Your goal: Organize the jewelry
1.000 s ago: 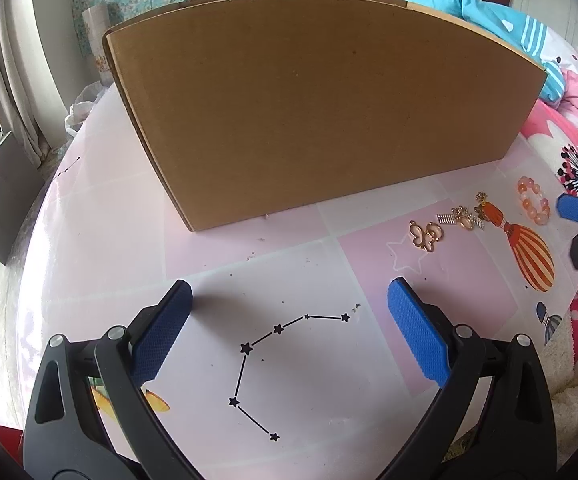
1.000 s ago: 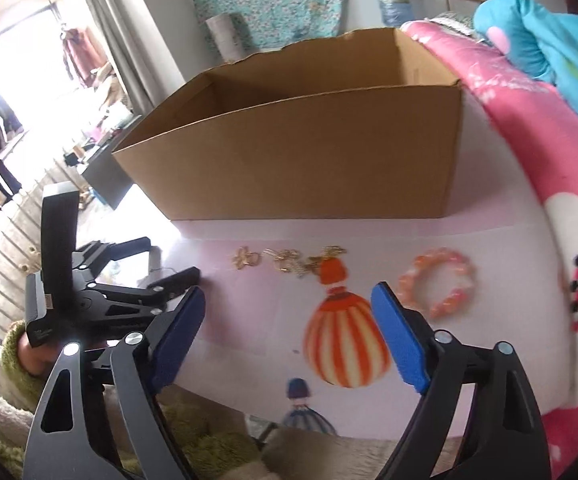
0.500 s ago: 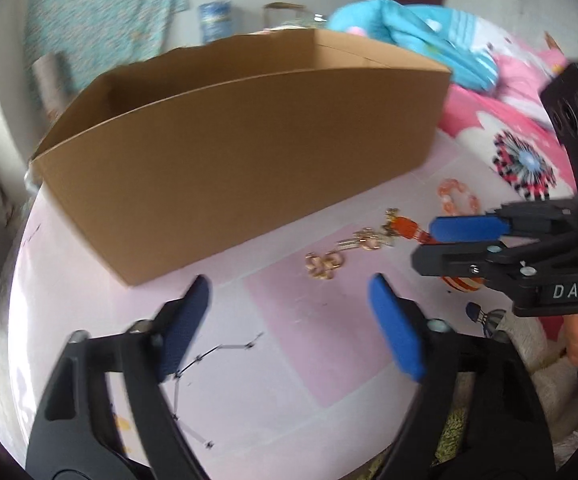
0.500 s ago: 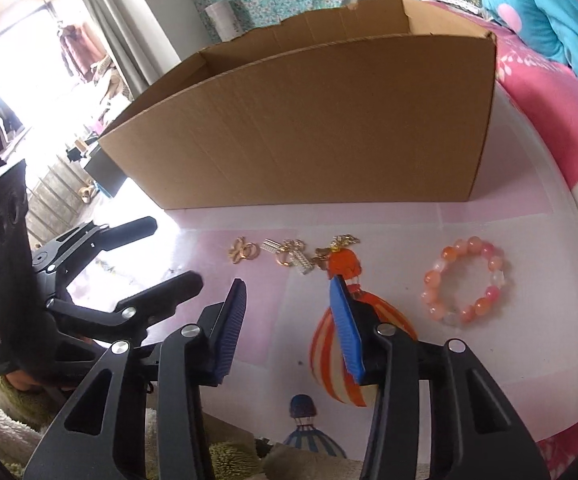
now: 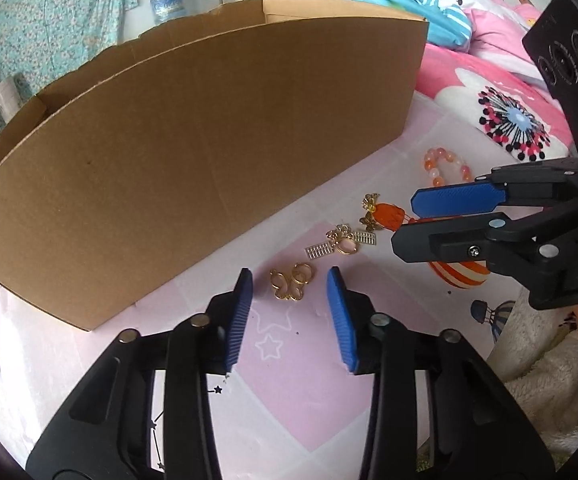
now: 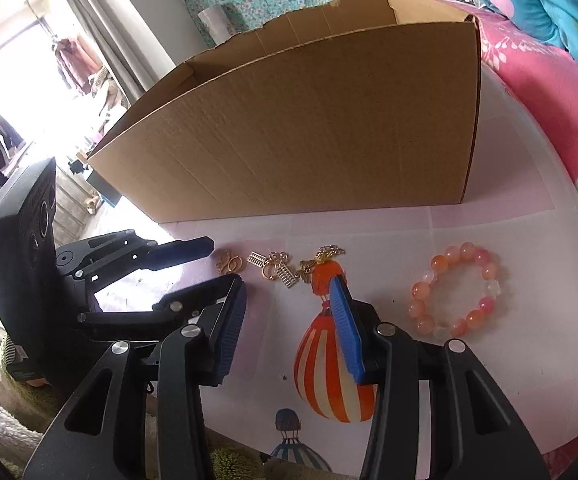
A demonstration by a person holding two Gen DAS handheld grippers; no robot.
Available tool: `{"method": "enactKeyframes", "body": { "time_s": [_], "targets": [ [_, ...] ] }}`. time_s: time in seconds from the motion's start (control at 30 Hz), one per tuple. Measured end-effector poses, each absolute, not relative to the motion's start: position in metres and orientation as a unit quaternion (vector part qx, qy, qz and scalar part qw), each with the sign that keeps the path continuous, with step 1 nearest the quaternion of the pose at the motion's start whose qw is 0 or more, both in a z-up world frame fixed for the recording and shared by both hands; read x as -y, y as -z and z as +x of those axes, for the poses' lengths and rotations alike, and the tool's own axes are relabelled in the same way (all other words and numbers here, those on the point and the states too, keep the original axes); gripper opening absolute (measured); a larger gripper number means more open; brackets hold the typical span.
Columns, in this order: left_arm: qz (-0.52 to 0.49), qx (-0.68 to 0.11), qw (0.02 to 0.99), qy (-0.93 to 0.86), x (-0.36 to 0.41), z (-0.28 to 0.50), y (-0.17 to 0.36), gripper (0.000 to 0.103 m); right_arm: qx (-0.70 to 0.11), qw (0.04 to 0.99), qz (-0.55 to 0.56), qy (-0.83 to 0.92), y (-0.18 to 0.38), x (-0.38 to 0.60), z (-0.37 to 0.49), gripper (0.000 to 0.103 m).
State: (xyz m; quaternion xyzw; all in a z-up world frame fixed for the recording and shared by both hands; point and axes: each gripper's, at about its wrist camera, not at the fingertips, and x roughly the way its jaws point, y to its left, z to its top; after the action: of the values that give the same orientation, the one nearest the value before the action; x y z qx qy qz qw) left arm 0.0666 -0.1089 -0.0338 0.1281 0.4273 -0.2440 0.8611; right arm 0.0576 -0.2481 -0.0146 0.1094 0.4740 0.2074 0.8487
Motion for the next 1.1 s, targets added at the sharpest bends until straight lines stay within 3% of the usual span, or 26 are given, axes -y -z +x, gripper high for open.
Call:
{"method": "enactKeyframes", "body": {
  "time_s": [0.07, 0.2, 0.73, 0.93, 1.1],
  "targets": [
    [0.121, -0.431, 0.861, 0.243, 0.106, 0.069, 0.034, 0.024, -0.477, 0.846, 0.115, -0.207, 0.016, 0.250, 0.059, 0.043],
    [0.115, -0.435, 0.860, 0.240, 0.100, 0.071, 0.034, 0.016, -0.477, 0.846, 0.122, -0.203, 0.016, 0.246, 0.057, 0.043],
    [0.109, -0.439, 0.866, 0.212, 0.076, 0.047, 0.033, 0.016, -0.473, 0.850, 0.090, -0.214, 0.007, 0.221, 0.052, 0.043],
    [0.101, -0.426, 0.876, 0.202, 0.070, 0.039, 0.034, 0.016, -0.476, 0.846, 0.064, -0.233, 0.005, 0.196, 0.057, 0.033],
    [0.094, -0.421, 0.879, 0.205, 0.065, 0.038, 0.034, 0.016, -0.492, 0.838, 0.057, -0.231, 0.010, 0.184, 0.068, 0.030]
  ]
}}
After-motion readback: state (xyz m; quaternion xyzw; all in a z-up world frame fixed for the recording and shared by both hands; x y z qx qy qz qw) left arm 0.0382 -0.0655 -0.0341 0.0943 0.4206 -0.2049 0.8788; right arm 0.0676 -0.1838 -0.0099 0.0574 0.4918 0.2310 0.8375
